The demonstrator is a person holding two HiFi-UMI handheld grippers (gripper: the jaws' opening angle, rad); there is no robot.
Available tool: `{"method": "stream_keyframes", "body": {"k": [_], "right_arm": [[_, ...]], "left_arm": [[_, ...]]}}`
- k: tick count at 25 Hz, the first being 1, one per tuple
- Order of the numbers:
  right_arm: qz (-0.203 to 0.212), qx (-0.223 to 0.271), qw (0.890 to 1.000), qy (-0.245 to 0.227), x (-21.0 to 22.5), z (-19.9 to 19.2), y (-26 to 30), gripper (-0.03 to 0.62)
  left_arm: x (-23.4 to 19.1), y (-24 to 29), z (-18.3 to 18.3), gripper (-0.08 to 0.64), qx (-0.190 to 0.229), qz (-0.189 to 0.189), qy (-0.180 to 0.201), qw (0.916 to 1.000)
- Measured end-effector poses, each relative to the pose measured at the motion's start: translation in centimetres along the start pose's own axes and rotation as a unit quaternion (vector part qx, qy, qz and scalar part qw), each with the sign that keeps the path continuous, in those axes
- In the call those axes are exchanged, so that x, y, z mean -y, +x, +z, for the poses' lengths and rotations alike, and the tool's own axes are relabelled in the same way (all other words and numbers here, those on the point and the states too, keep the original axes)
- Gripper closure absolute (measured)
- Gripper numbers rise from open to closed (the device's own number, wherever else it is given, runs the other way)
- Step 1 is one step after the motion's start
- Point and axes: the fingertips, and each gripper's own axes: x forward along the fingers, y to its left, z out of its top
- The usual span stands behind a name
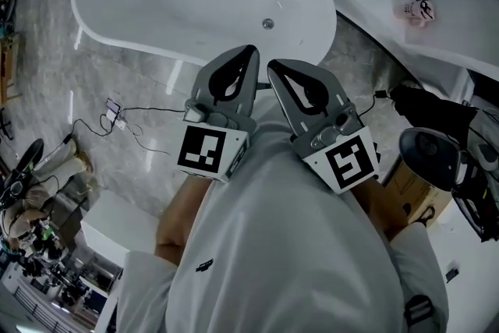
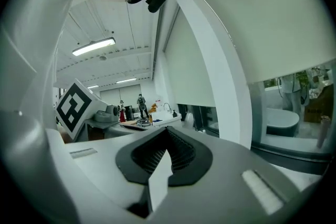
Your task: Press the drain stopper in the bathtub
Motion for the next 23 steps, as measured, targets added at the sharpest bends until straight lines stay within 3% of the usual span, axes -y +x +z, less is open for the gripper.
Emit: {"method": "stream_keyframes", "body": {"k": [23], "right_arm": [[-0.021, -0.008, 1.000, 0.002, 0.4, -0.3, 0.8, 0.597]], "left_arm": [[-1.4, -0.1, -0.3, 0.557, 0.001, -0.004, -0.014, 0.9999]]}}
